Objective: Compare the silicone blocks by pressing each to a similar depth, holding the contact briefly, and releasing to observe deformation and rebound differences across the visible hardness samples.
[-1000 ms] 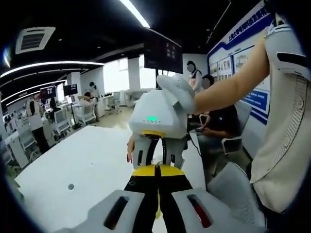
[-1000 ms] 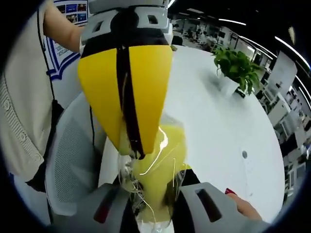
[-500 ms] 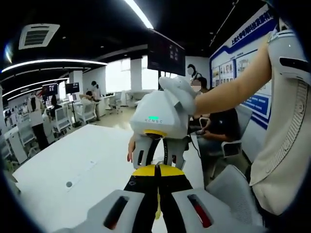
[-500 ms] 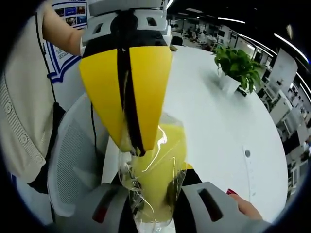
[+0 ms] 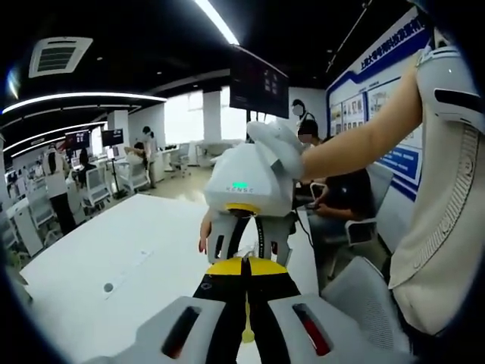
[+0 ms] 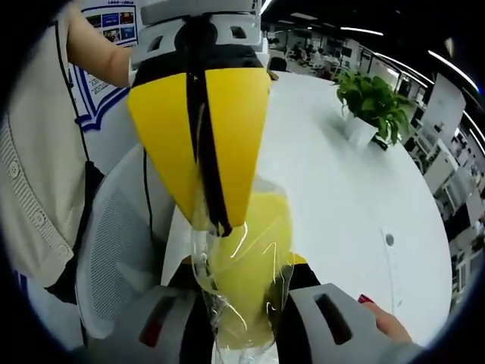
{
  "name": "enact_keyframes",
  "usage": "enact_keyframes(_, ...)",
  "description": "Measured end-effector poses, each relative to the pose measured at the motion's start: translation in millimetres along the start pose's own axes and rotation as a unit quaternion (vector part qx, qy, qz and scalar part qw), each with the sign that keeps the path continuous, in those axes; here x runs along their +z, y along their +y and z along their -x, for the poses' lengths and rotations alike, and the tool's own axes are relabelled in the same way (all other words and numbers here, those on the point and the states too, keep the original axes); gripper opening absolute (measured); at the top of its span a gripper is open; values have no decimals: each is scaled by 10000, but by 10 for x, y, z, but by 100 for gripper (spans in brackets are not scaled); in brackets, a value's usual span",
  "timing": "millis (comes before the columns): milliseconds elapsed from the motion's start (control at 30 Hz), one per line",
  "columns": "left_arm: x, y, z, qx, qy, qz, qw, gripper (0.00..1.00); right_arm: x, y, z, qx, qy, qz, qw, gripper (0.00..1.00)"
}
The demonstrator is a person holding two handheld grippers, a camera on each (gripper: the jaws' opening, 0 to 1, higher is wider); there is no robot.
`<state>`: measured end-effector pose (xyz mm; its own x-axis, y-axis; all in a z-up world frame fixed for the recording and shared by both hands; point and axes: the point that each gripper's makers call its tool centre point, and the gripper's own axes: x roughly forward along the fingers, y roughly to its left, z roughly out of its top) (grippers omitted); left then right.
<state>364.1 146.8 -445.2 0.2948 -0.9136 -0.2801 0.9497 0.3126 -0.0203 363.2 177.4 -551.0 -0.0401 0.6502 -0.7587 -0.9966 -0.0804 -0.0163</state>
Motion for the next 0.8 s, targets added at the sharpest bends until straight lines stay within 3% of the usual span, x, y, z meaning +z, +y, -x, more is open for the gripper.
enact_keyframes(600, -22, -23, 2, -32, 33, -33, 10000, 0, -19, 11, -7, -1, 23, -6, 10000, 22)
enact_keyframes(800, -38, -2, 9, -15, 40, -29, 10000, 0, -35, 15, -11, 25, 43, -53, 10000, 27)
